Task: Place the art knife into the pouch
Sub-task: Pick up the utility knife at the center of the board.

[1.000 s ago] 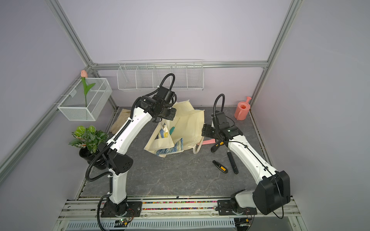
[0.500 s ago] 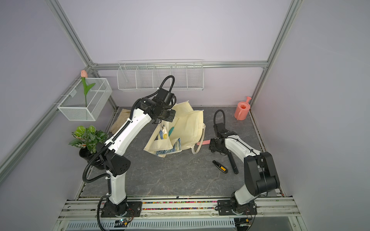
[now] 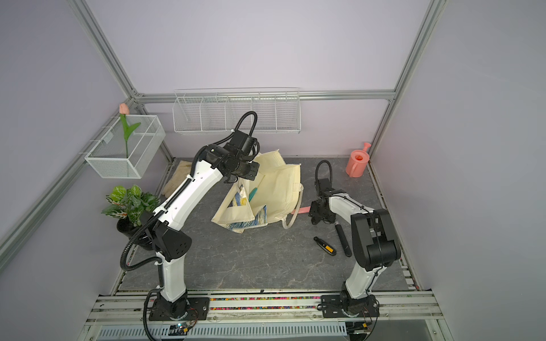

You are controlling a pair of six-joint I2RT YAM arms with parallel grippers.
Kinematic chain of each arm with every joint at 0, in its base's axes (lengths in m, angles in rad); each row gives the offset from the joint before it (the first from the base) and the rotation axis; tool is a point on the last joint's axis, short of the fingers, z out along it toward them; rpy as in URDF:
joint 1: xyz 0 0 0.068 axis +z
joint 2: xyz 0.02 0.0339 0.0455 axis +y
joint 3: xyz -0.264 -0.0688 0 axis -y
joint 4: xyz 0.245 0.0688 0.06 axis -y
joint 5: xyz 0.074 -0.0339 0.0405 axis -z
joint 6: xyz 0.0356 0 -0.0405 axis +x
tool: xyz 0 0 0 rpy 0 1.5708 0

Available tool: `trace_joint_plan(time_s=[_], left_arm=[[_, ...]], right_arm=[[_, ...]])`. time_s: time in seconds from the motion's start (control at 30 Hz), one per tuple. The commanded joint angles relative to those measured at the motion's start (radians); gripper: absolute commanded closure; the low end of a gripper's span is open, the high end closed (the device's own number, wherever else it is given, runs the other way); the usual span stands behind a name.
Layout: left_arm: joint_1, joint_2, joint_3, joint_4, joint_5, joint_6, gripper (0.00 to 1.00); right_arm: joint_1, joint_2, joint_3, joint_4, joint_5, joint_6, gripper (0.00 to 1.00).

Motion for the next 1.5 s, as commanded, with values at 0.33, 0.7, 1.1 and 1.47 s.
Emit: trace_joint_plan(time_s=[0.33, 0.7, 1.1, 1.47], left_arm=[[0.002, -0.039, -0.006, 0.005, 0.018, 0.006, 1.0], [0.002, -0.046, -0.029, 0.005, 0.019, 0.002, 1.0], [0.0, -0.037, -0.027, 0.018, 0.027, -0.012, 1.0], [-0.012, -0.041, -0.026, 0.014, 0.025, -0.018, 1.0]], right_arm=[[-0.006, 0.045, -0.02, 0.021, -0.025, -0.003, 0.58], [-0.007, -0.165, -0.056, -0.055, 0.03, -0.02, 0.66], [0.067, -0.516, 0.057, -0.162, -0.081, -0.035, 0.66], [0.261, -0.37, 0.247, -0.059, -0.228, -0.002, 0.65]])
